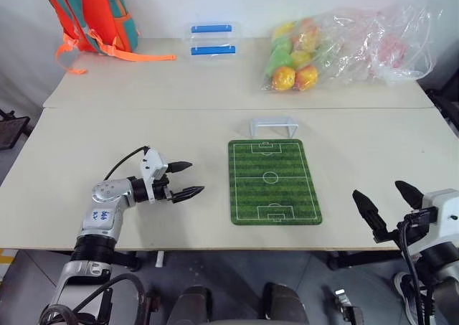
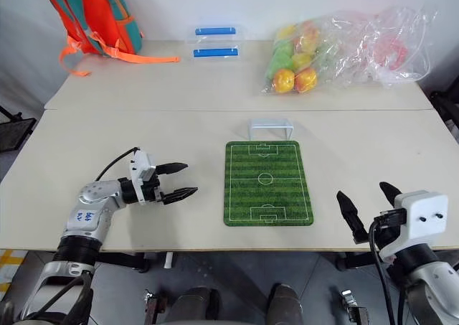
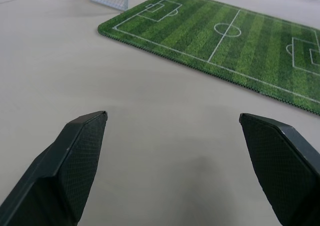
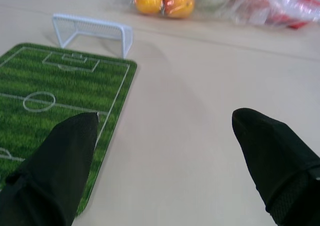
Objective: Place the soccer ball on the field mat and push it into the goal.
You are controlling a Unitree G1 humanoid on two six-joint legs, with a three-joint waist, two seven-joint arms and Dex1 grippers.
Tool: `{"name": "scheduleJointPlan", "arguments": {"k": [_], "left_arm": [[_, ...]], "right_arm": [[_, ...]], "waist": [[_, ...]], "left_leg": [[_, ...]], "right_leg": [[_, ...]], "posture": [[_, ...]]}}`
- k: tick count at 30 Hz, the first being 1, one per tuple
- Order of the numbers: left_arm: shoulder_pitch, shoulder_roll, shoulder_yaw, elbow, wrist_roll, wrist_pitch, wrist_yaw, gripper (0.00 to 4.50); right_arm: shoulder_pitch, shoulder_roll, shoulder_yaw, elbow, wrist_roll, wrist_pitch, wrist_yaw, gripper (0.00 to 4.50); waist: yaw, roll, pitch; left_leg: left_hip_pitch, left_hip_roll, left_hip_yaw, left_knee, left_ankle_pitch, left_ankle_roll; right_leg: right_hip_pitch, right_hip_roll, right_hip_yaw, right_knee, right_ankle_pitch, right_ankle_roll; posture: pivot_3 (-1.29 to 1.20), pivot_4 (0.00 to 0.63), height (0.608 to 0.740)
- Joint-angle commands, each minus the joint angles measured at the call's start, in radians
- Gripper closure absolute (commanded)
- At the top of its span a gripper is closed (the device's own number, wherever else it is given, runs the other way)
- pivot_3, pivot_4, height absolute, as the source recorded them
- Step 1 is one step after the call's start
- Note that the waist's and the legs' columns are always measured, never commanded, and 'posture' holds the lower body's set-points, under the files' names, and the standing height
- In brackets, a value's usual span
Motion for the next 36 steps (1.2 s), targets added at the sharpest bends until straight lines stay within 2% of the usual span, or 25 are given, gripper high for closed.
{"name": "scheduleJointPlan", "arguments": {"k": [1,9,14,20,28,36], "left_arm": [[-0.04,-0.02,-0.003,0.044,0.008,-0.049,-0.001,0.0],[-0.068,-0.042,-0.004,0.057,0.011,-0.066,0.02,0.0],[0.003,0.008,0.006,-0.098,-0.02,0.018,0.004,0.0],[0.06,0.043,0.013,-0.231,-0.045,0.103,0.013,0.0],[0.083,0.047,0.01,-0.293,-0.058,0.149,0.027,0.0],[0.102,0.033,0.0,-0.319,-0.064,0.162,0.035,0.0]], "right_arm": [[0.009,-0.017,-0.042,-0.057,0.035,0.018,-0.016,0.02],[0.025,0.002,-0.021,-0.084,0.049,0.04,-0.049,0.02],[0.119,0.029,0.008,-0.177,0.112,0.077,-0.072,0.02],[0.197,0.004,-0.033,-0.185,0.176,0.05,-0.072,0.02],[0.269,-0.009,-0.08,-0.185,0.232,0.008,-0.101,0.02],[0.475,-0.069,-0.119,-0.185,0.346,-0.112,-0.094,0.02]], "waist": [[0.002,0.0,0.0],[0.002,0.0,0.0],[-0.001,0.0,0.0],[0.002,0.0,0.0],[0.002,0.0,0.0],[0.003,-0.001,0.0]], "left_leg": [[0.0,0.0,0.0,0.0,0.0,0.0],[0.0,0.0,0.0,0.0,0.0,0.0],[0.0,0.0,0.0,-0.002,0.0,0.0],[0.0,0.0,0.0,0.002,-0.001,0.001],[0.0,0.0,0.0,0.001,-0.001,0.001],[0.0,0.0,0.0,0.0,-0.001,0.001]], "right_leg": [[0.0,0.0,0.0,0.0,0.0,0.0],[0.0,0.0,0.0,0.0,0.0,0.0],[0.0,0.0,0.0,0.0,0.0,0.0],[0.0,0.0,0.001,0.0,0.0,0.0],[0.0,0.0,0.001,0.0,0.0,0.0],[0.0,0.0,0.001,0.0,0.0,0.0]], "posture": [[0.0,0.15,0.74],[0.0,0.15,0.74],[0.0,0.15,0.74],[0.0,0.15,0.74],[0.0,0.15,0.74],[0.0,0.15,0.74]]}}
